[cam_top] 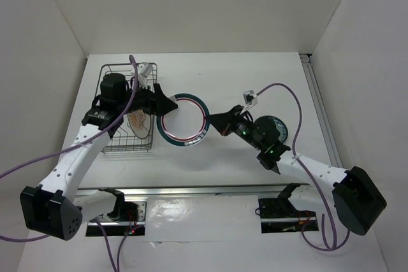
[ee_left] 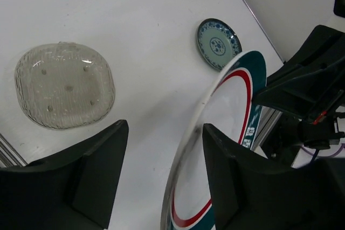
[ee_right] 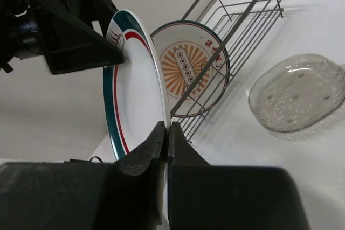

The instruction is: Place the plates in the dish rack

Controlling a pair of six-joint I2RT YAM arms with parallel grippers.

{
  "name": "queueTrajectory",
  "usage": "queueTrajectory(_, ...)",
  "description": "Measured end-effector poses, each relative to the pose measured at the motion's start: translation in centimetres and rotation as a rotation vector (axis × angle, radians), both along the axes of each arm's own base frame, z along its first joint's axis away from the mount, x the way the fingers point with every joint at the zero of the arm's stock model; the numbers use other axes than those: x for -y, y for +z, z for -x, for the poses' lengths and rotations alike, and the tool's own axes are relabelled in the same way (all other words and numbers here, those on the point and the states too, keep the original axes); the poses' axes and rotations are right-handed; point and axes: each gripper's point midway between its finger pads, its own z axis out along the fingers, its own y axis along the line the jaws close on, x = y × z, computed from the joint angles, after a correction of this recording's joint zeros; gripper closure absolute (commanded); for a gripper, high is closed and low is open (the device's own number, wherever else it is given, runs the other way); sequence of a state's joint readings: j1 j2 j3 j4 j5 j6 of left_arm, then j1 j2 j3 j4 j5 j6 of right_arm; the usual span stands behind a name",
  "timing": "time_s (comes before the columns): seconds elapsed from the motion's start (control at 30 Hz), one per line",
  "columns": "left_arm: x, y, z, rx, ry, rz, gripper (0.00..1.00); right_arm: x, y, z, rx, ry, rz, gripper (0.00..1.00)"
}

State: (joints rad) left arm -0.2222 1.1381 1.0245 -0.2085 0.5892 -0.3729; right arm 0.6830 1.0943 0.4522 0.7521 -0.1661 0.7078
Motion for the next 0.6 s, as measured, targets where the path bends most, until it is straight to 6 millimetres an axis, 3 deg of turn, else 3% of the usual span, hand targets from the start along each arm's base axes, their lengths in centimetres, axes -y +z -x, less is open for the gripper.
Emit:
queueTrajectory(0.03, 0.1, -0.2, 0.0, -0.006, -0.003, 0.0, 0.47, -0.1, 0.2, 0.0, 0.006, 0.004, 0.0, 1.0)
queueTrajectory(0.1, 0.2, -0.5, -0.1, -0.021, -0.012, 0.004, 0.67, -0.2, 0.3, -0.2, 0.019, 0.006, 0.007, 1.0)
queueTrajectory(0.13, 0.4, -0.6, 0.0, -0.026, -0.022, 0.006, 0.86, -0.3, 0.2, -0.2, 0.021, 0.005, 0.014, 1.0)
queueTrajectory(0.17, 0.6, -0.6, 0.2, -0.03, -0.038, 0.012, 0.96, -0.2, -0.3, -0.5, 0.011, -0.007, 0.024, 1.0)
queueTrajectory(0.27, 1.1, 0.0, 1.0, -0.021, -0.092, 0.032, 1.0, 0.2, -1.7, -1.4, -0.029, -0.037, 0.052, 0.99)
queueTrajectory(0.33, 1.1, 0.0, 1.1, -0.026, -0.098, 0.039, 1.0, 0.1, -1.4, -1.4, -0.023, -0.034, 0.047, 0.91)
queueTrajectory(0.4, 1.1, 0.2, 1.2, -0.02, -0.099, 0.04, 1.0, 0.1, -1.4, -1.4, -0.021, -0.033, 0.046, 0.91)
queueTrajectory(0.43, 1.0, 0.4, 1.3, -0.014, -0.099, 0.04, 1.0, 0.1, -1.2, -1.4, -0.016, -0.032, 0.043, 0.84)
queueTrajectory(0.47, 1.0, 0.6, 1.4, -0.006, -0.098, 0.041, 1.0, 0.0, -1.1, -1.4, -0.011, -0.031, 0.038, 0.35)
queueTrajectory(0.5, 0.9, 0.9, 1.5, 0.004, -0.094, 0.041, 1.0, -0.1, -0.9, -1.4, -0.008, -0.029, 0.031, 0.0)
queueTrajectory(0.6, 0.1, 1.2, 1.2, 0.031, -0.029, 0.012, 1.0, -0.5, -0.3, -1.2, 0.011, -0.018, 0.026, 0.0)
